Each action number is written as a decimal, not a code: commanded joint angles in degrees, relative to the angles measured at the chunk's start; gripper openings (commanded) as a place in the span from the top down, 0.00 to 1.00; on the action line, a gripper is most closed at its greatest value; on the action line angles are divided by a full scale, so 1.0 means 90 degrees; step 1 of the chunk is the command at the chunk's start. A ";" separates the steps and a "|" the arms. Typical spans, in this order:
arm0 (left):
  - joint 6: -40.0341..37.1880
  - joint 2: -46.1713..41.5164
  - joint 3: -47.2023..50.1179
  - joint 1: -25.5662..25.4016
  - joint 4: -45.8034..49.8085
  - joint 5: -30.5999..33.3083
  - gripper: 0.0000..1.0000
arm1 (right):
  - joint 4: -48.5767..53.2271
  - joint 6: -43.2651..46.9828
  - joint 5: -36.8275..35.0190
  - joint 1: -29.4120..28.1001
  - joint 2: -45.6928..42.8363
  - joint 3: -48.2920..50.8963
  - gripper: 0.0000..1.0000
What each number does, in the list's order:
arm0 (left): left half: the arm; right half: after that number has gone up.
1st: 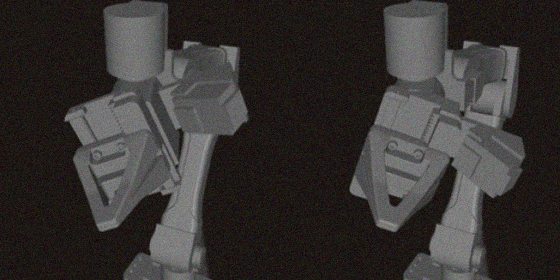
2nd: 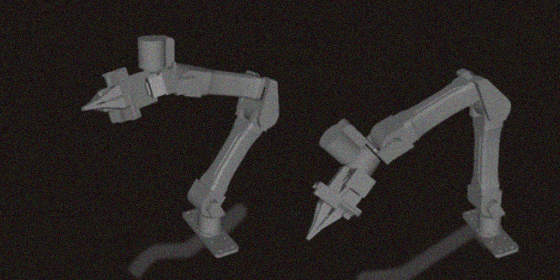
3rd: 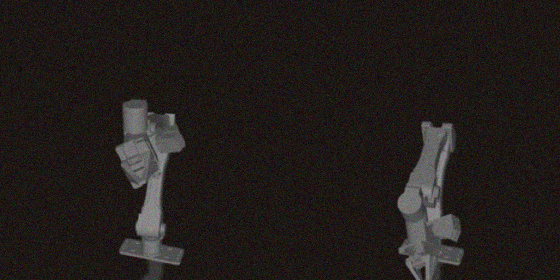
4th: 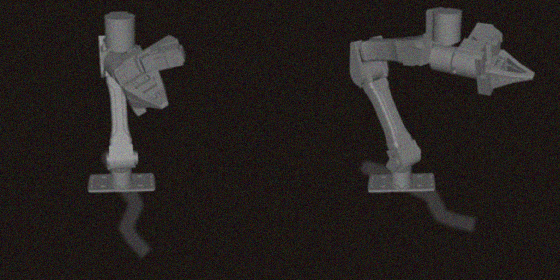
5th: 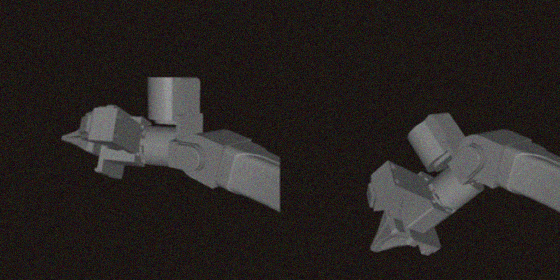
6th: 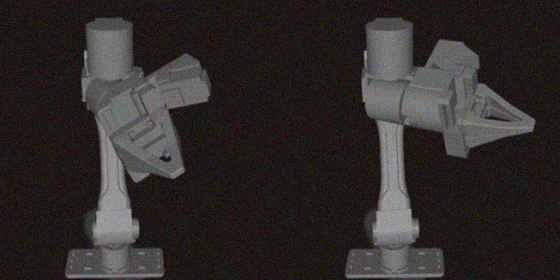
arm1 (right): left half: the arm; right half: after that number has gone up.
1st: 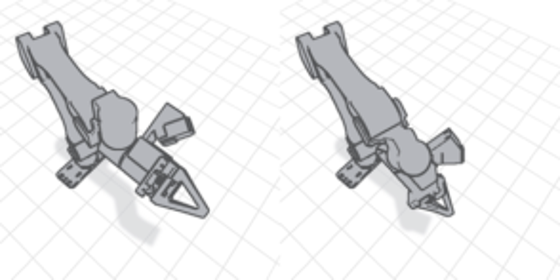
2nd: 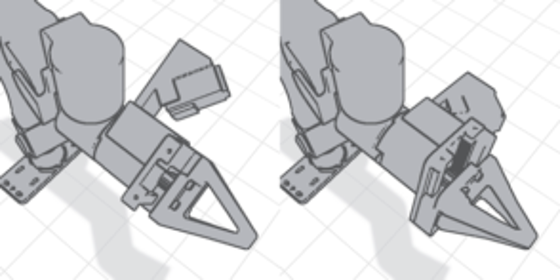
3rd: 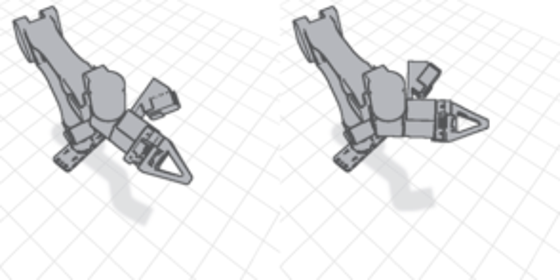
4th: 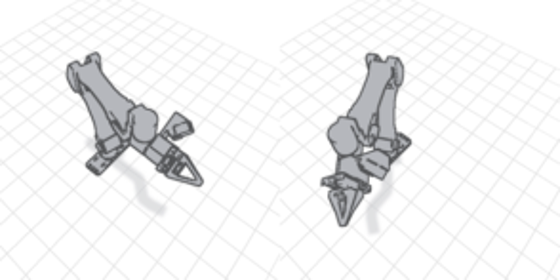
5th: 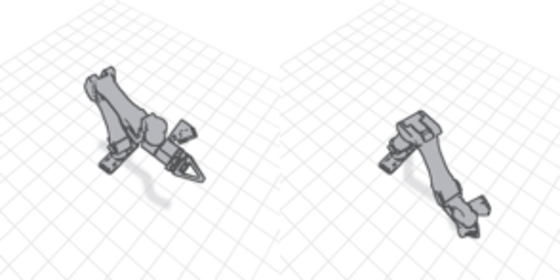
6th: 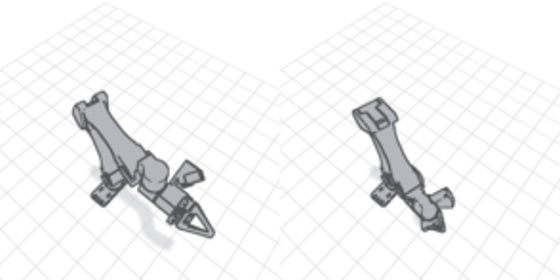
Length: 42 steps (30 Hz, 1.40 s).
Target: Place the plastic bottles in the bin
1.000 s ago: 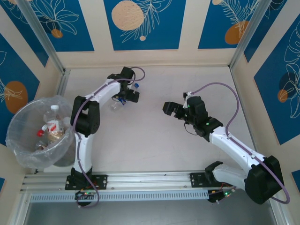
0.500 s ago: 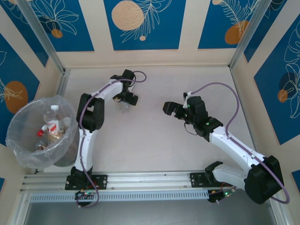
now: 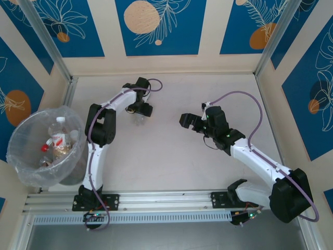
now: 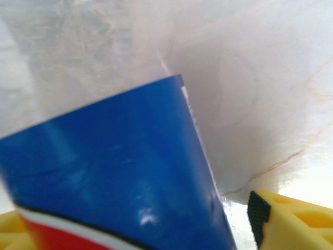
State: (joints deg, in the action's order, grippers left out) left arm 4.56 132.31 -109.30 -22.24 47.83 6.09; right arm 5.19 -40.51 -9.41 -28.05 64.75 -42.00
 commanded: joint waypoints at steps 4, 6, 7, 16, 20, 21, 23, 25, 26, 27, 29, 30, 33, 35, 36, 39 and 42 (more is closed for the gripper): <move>0.0243 -0.0110 -0.0095 0.0026 0.0137 0.0088 0.30 | -0.0094 0.0010 0.0068 0.0035 0.0017 -0.0168 0.01; 0.0282 -0.0201 -0.0073 0.0024 0.0134 0.0126 0.32 | -0.0117 -0.0001 0.0079 0.0037 0.0032 -0.0154 0.01; 0.0303 -0.0253 -0.0066 0.0029 0.0132 0.0168 0.33 | -0.0124 -0.0010 0.0094 0.0034 0.0042 -0.0148 0.01; 0.0373 -0.0623 0.0089 -0.0048 0.0115 0.0233 0.42 | -0.0144 -0.0040 0.0137 0.0038 0.0081 -0.0165 0.01; 0.0397 -0.0817 0.0178 -0.0068 0.0084 0.0215 0.48 | -0.0152 -0.0040 0.0132 0.0034 0.0084 -0.0160 0.01; 0.0411 -0.0876 0.0205 -0.0077 0.0085 0.0203 0.48 | -0.0152 -0.0040 0.0126 0.0040 0.0094 -0.0158 0.01; 0.0415 -0.0985 0.0258 -0.0086 0.0061 0.0173 0.49 | -0.0163 -0.0048 0.0128 0.0037 0.0107 -0.0163 0.01; 0.0415 -0.1091 0.0307 -0.0087 0.0046 0.0164 0.51 | -0.0183 -0.0050 0.0136 0.0032 0.0120 -0.0158 0.01; 0.0421 -0.1126 0.0327 -0.0095 0.0037 0.0164 0.51 | -0.0186 -0.0060 0.0137 0.0037 0.0144 -0.0158 0.01; 0.0420 -0.1169 0.0345 -0.0097 0.0037 0.0163 0.52 | -0.0197 -0.0059 0.0146 0.0041 0.0153 -0.0158 0.01; 0.0425 -0.1239 0.0364 -0.0093 0.0045 0.0135 0.54 | -0.0213 -0.0062 0.0164 0.0038 0.0183 -0.0168 0.01; 0.0439 -0.1278 0.0381 -0.0100 0.0046 0.0108 0.54 | -0.0214 -0.0069 0.0174 0.0030 0.0202 -0.0177 0.01; 0.0459 -0.1409 0.0465 -0.0110 0.0011 0.0028 0.55 | -0.0207 -0.0059 0.0195 0.0040 0.0237 -0.0196 0.01; 0.0483 -0.1499 0.0546 -0.0107 -0.0041 -0.0005 0.56 | -0.0210 -0.0049 0.0195 0.0037 0.0255 -0.0199 0.01; 0.0498 -0.1531 0.0578 -0.0112 -0.0056 -0.0030 0.57 | -0.0213 -0.0050 0.0194 0.0041 0.0264 -0.0197 0.01; 0.0518 -0.1617 0.0658 -0.0113 -0.0090 -0.0108 0.59 | -0.0218 -0.0040 0.0189 0.0041 0.0276 -0.0208 0.01; 0.0540 -0.1714 0.0749 -0.0116 -0.0126 -0.0185 0.60 | -0.0226 -0.0040 0.0203 0.0041 0.0305 -0.0217 0.01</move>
State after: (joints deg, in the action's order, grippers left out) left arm 8.64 119.79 -103.42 -22.81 47.18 6.00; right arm 3.90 -40.53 -8.54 -28.03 67.00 -42.04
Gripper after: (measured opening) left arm 0.427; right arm 0.990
